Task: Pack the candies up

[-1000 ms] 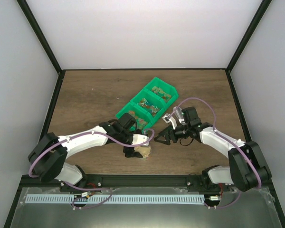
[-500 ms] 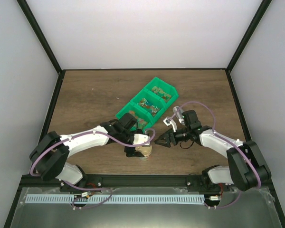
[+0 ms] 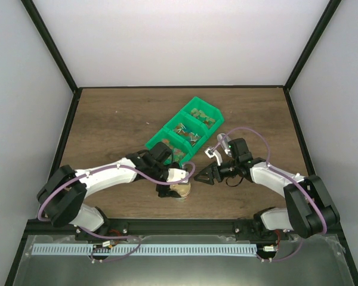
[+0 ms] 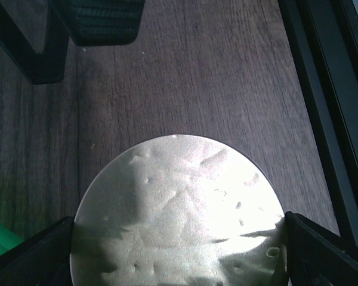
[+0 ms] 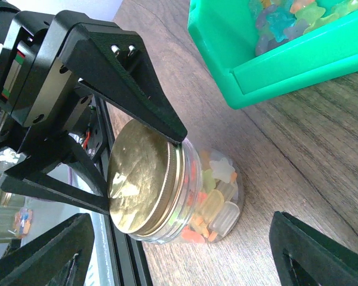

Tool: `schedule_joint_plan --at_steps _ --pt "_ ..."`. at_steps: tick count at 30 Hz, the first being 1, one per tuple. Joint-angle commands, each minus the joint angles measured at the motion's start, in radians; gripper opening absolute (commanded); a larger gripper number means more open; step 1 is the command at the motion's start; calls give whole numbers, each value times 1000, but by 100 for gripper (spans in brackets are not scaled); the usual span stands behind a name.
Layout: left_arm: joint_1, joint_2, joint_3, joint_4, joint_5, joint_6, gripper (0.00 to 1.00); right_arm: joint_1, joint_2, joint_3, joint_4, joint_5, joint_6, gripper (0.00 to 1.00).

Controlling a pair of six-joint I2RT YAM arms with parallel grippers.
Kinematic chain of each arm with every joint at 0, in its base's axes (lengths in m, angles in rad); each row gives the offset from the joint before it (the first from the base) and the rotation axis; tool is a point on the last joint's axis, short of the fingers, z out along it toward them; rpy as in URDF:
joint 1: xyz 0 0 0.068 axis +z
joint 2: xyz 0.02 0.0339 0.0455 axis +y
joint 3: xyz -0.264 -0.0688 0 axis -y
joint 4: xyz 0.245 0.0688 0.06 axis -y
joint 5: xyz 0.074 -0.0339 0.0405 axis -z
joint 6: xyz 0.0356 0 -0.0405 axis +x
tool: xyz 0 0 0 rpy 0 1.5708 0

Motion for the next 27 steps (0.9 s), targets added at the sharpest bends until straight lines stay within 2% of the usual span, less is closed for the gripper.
schedule_joint_plan --at_steps 1,27 --pt "-15 -24 18 -40 25 20 82 -3 -1 12 10 -26 -3 83" --pt "-39 11 3 -17 -22 34 84 -3 19 27 2 -38 -14 83"
